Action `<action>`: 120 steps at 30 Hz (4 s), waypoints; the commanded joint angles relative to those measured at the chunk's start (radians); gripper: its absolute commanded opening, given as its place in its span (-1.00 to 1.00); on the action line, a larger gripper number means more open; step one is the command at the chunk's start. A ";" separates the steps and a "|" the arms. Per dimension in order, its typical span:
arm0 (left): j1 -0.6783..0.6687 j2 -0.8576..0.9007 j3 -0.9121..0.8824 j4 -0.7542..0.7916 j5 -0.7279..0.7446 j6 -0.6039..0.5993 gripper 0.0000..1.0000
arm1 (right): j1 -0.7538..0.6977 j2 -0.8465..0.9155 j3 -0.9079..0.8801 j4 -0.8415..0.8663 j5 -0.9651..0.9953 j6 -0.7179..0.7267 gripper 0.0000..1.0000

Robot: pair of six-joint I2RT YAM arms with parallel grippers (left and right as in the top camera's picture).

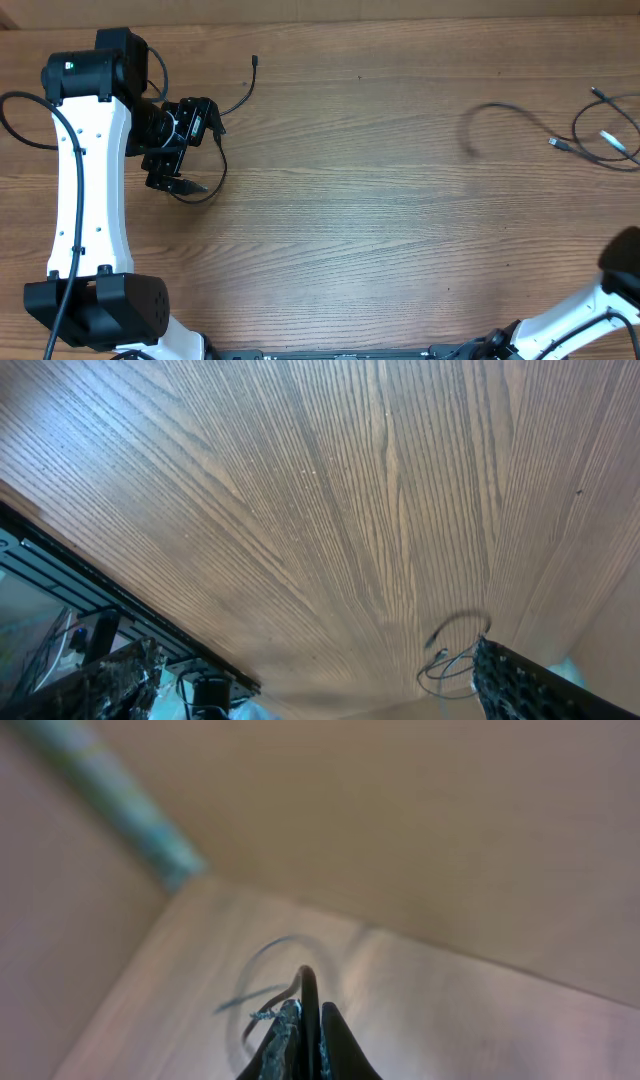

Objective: Untangle cables

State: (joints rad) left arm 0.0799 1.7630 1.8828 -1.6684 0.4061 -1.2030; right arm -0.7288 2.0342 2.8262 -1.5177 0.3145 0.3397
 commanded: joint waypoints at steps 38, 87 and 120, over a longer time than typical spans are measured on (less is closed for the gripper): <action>-0.002 -0.024 0.005 0.001 -0.029 -0.008 0.99 | -0.173 0.229 -0.151 -0.030 -0.401 -0.009 0.06; 0.081 0.306 -0.003 0.340 -0.800 0.718 0.99 | 0.743 0.229 -0.188 -0.176 -0.753 -0.446 1.00; 0.127 0.478 0.000 0.690 -0.244 1.196 -0.92 | 0.768 0.234 -0.189 -0.176 -0.753 -0.442 1.00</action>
State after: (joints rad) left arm 0.2157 2.2299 1.8816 -0.9585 -0.0975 -0.2283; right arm 0.0345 2.2669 2.6423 -1.6958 -0.4404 -0.1013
